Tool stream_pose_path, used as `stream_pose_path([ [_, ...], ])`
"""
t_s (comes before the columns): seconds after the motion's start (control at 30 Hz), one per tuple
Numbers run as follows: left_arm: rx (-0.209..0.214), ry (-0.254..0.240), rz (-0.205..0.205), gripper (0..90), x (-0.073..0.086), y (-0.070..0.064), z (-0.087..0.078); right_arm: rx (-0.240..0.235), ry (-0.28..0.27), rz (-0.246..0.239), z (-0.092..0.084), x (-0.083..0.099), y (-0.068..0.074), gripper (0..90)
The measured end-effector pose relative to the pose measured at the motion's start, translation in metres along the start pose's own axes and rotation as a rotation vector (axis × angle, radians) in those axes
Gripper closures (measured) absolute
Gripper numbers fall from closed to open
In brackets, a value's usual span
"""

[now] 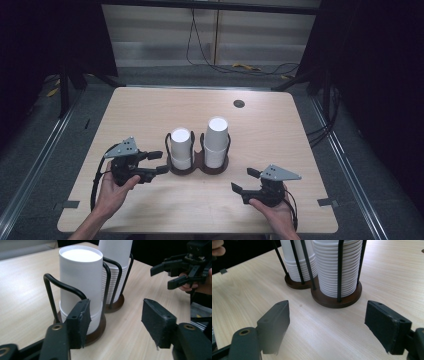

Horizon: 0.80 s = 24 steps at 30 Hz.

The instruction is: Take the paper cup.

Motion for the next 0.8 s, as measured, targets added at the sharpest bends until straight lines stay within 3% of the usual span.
stream_pose_path([
  [0.07, -0.001, 0.006, -0.004, 42.5, -0.003, 0.000, 0.000, 0.004, -0.015, 0.004, -0.002, -0.003, -0.002, 20.2],
  [0.1, 0.025, -0.003, -0.026, 43.0, -0.005, 0.000, 0.000, 0.005, -0.021, 0.006, -0.003, -0.003, -0.002, 20.2],
  [0.13, 0.028, 0.018, -0.032, 43.0, -0.007, -0.001, -0.001, 0.005, -0.021, 0.006, -0.003, -0.003, -0.002, 20.2],
  [0.23, 0.043, 0.016, -0.044, 42.5, -0.015, -0.001, 0.000, -0.001, -0.021, 0.006, -0.004, -0.003, -0.001, 20.3],
  [0.3, 0.030, 0.049, -0.029, 38.6, -0.019, 0.002, 0.002, -0.011, -0.021, 0.006, -0.003, -0.003, 0.001, 20.3],
  [0.43, 0.042, 0.092, -0.008, 34.0, -0.027, 0.002, 0.008, -0.018, -0.014, 0.005, -0.002, -0.001, 0.002, 20.3],
  [0.63, -0.014, 0.093, 0.022, 23.9, -0.039, 0.008, 0.018, -0.028, 0.000, 0.010, 0.000, 0.001, 0.004, 20.2],
  [0.8, -0.027, 0.087, 0.036, 19.1, -0.047, 0.011, 0.023, -0.032, 0.008, 0.006, 0.001, 0.003, 0.004, 20.0],
])
Point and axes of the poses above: each handheld gripper's, and its own axes: z roughly forward along the jaws, x roughly out of its underside, y roughly to its left, the point moved 5 cm from there along z, roughly forward along the jaws, and after that the axes turned 13 degrees about -y, right-handed, at the moved point
